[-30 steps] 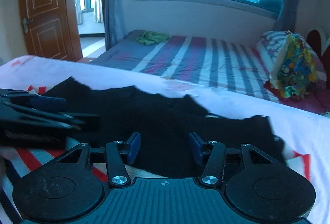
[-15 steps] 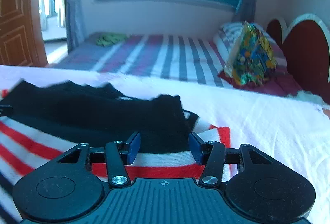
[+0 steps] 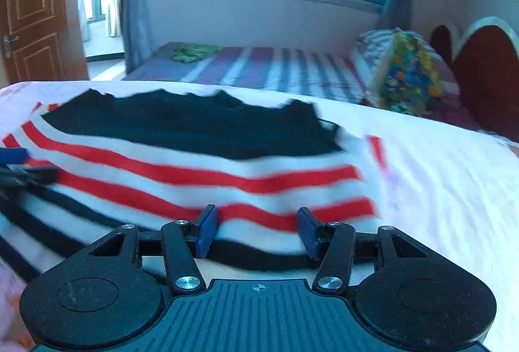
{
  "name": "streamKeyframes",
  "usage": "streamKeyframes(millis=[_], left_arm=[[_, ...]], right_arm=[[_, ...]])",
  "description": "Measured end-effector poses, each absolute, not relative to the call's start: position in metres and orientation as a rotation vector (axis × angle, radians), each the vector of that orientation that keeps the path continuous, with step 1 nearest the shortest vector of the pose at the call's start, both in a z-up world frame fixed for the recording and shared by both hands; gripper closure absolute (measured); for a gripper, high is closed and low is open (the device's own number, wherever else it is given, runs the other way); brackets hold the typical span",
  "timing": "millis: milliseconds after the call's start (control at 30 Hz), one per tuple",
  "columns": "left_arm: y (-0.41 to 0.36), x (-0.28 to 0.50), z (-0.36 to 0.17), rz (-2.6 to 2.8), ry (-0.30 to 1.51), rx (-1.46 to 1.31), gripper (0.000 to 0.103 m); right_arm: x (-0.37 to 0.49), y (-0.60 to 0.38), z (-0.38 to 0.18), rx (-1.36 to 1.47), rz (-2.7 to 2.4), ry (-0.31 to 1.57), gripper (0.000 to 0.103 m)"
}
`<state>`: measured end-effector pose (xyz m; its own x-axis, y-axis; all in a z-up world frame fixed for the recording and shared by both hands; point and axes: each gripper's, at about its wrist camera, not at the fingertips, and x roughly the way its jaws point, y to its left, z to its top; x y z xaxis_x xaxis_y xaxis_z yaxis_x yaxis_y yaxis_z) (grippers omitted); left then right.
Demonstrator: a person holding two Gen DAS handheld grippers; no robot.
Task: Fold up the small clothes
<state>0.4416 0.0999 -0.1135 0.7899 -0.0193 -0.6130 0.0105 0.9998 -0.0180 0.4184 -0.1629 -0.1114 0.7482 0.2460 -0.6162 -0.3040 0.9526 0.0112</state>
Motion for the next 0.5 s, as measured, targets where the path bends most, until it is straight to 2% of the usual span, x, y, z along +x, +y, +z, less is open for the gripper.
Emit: streamKeyframes(millis=[100,300,400,500], left_arm=[[0.115,0.436,-0.109,-0.004,0.675,-0.025,0.021],[0.096,0.410,-0.083,0.012,0.649,-0.019,0.023],[0.063,0.400,-0.086,-0.065,0.654,-0.028,0.023],[0.027,0.399,-0.102,-0.094,0.728,0.103,0.023]], right_arm=[[0.408,-0.177,-0.105,-0.079,0.285,0.671,0.049],[0.369,-0.200,-0.077,0.035,0.318,0.666,0.049],[0.355,-0.182,-0.083,-0.002,0.302,0.688,0.049],[0.347,-0.170,-0.098,-0.019,0.281,0.757,0.049]])
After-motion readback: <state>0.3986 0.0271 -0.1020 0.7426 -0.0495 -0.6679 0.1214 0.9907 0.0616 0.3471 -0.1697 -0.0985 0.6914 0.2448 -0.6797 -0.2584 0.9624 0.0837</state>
